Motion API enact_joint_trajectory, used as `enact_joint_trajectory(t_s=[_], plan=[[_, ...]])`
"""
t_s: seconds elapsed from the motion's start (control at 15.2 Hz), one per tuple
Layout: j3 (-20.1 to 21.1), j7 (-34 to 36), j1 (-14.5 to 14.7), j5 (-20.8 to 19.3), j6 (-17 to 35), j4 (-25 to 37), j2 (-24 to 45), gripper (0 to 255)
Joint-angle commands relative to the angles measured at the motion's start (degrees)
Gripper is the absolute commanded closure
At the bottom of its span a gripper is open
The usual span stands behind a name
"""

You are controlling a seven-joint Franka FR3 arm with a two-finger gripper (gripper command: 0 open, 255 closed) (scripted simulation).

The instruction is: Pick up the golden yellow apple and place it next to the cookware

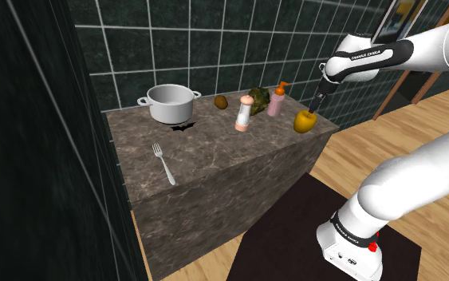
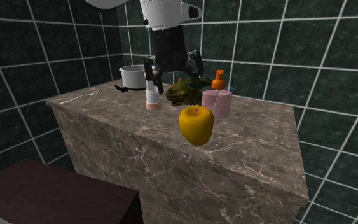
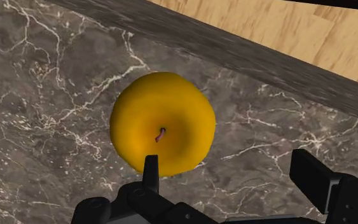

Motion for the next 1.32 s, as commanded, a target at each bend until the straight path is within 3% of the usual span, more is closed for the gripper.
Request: enact_joint_trajectory(t_s=[0.0, 0.13, 0.66, 1.12, 1.19, 1.25], plan=[[-2.76, -4.32, 1.0, 2.28, 2.19, 2.76, 4.06, 0], [-4.85, -8.02, 1.69, 4.77, 3.64, 4.95, 7.26, 0], [-6.5, -11.03, 2.65, 8.92, 9.63, 3.46, 12.58, 0], [-6.49, -11.03, 2.64, 8.92, 9.62, 3.47, 12.59, 0], [-6.49, -11.03, 2.64, 8.92, 9.62, 3.47, 12.59, 255], [-6.49, -11.03, 2.64, 8.92, 9.62, 3.47, 12.59, 255]])
